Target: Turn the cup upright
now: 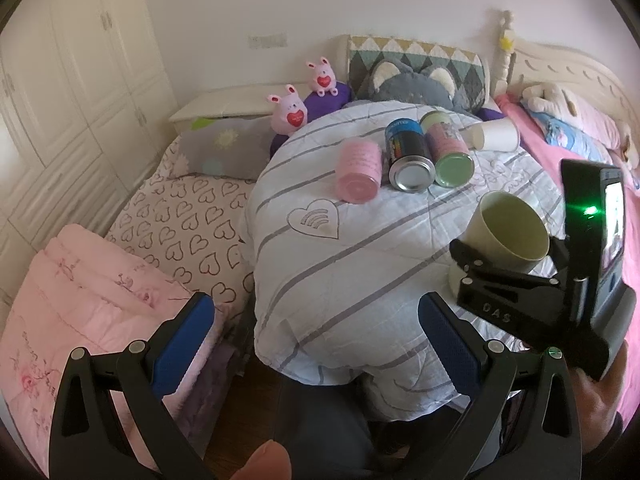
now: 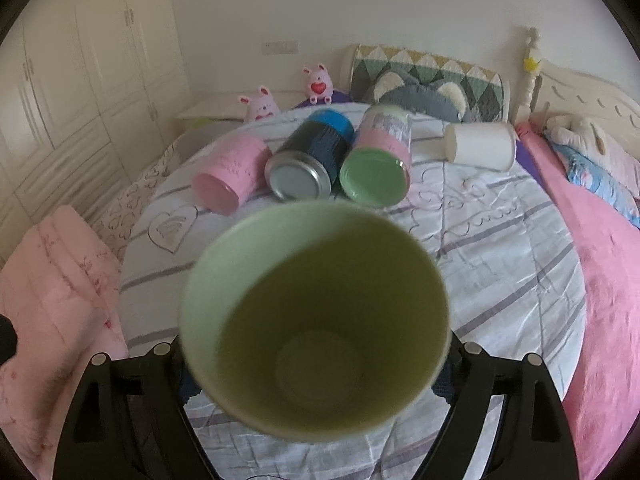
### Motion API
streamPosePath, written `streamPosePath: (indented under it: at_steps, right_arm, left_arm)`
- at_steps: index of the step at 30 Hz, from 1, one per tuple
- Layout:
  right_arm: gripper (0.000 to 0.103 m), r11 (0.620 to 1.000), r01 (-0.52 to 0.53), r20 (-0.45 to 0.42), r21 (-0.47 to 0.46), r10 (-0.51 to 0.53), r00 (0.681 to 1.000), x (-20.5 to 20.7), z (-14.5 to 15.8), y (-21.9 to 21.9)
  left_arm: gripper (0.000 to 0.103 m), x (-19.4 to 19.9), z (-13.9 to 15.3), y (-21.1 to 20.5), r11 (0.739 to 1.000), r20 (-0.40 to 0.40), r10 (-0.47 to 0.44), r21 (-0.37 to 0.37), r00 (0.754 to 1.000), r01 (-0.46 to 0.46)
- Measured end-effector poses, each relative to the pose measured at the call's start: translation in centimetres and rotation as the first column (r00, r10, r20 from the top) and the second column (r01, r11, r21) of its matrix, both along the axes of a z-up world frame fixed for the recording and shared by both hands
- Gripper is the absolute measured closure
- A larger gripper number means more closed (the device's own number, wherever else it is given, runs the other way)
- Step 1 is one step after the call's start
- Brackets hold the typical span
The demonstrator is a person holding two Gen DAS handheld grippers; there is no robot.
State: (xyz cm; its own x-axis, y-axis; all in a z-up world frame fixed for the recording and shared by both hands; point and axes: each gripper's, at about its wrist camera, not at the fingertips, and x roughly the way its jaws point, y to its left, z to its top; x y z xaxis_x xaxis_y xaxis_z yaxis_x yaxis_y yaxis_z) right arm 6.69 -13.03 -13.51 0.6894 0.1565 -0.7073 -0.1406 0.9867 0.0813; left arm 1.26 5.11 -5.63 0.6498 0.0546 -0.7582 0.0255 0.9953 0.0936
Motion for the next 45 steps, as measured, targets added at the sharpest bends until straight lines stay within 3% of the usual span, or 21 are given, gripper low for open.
streamPosePath:
  at_steps: [9, 19, 30, 45]
  right_arm:
    - [0.016, 0.999, 0.036, 0.121, 0.017, -0.038, 0.992, -2.7, 4.4, -1.2]
    - [0.016, 0.996, 0.075, 0.241, 0.047, -0.084, 0.967, -9.6, 10.1, -4.2]
    - [0.016, 0.986, 0.145, 0.158, 0.081, -0.156, 0.975, -12.3, 8.2, -6.5]
    - [0.016, 0.983, 0.164, 0.167, 0.087, -0.176, 0.970, -12.7, 8.6, -6.9]
  left_arm:
    - [0.000, -1.2, 1.3, 0.1, 1.000, 0.035, 0.016, -0.005, 0.999, -0.016]
    - [0.000, -2.8, 2.5, -1.6, 1.000, 0.075, -0.013, -0.010, 0.997, 0.014]
    - [0.000, -4.4, 3.0, -4.4, 0.995, 0.084, -0.101, 0.019, 0.991, 0.099]
    - [0.000, -4.9, 3.3, -4.7, 0.994, 0.088, -0.105, 0.027, 0.991, 0.103]
